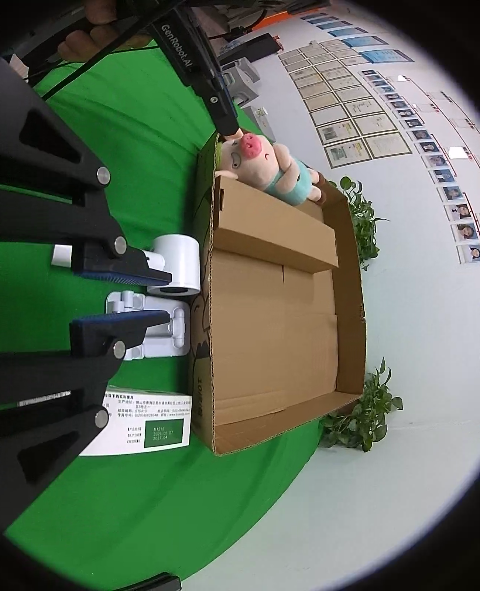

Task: Organize objects
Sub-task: 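Open the left gripper and withdraw both tools from the box, then grasp the white hair dryer handle with the left gripper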

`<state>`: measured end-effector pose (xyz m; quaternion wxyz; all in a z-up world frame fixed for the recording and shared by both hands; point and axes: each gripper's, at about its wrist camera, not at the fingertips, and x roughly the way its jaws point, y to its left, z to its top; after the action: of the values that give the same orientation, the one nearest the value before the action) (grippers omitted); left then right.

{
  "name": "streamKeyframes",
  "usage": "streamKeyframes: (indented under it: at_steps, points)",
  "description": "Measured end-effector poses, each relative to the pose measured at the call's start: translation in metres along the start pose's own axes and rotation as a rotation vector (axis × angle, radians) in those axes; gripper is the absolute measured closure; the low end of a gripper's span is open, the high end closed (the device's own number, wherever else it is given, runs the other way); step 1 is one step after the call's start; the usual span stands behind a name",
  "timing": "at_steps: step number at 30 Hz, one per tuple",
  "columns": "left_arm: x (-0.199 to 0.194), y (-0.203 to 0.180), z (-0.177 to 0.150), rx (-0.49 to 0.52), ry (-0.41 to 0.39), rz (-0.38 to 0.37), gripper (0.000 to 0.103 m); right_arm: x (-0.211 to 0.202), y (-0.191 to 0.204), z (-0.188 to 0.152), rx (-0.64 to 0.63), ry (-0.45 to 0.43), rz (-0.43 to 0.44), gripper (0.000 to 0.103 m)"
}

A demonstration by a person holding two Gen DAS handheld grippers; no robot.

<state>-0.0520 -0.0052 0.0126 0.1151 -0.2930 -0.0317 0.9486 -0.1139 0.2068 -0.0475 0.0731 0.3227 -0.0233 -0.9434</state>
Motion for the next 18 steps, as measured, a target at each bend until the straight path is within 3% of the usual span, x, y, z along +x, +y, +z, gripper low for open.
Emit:
streamKeyframes:
  at_steps: [1, 2, 3, 4, 7, 13, 18]
  points:
    - [0.0, 0.001, 0.0, -0.009, -0.011, 0.022, 0.011, 0.0, -0.001, 0.0, -0.003, 0.0, 0.001, 0.068]
    - [-0.001, 0.003, -0.001, -0.023, -0.034, 0.032, 0.001, 0.001, -0.001, 0.001, -0.009, 0.003, -0.004, 0.049]
    - [-0.003, 0.004, -0.001, -0.032, -0.046, 0.03, 0.002, 0.001, -0.003, 0.001, -0.011, 0.001, -0.008, 0.011]
    - [-0.003, 0.006, 0.0, -0.037, -0.046, 0.024, 0.002, 0.0, -0.005, 0.001, -0.006, -0.01, -0.011, 0.0]
    - [0.004, 0.01, -0.001, -0.044, -0.01, -0.001, 0.002, -0.002, -0.01, 0.0, -0.005, -0.027, -0.028, 0.001]
    - [0.015, 0.018, -0.003, -0.077, 0.058, -0.087, 0.001, -0.003, -0.019, -0.005, -0.036, -0.024, 0.048, 0.001]
    - [0.029, 0.013, -0.007, -0.087, 0.109, -0.153, 0.001, -0.013, -0.015, -0.012, -0.05, -0.052, 0.213, 0.001]
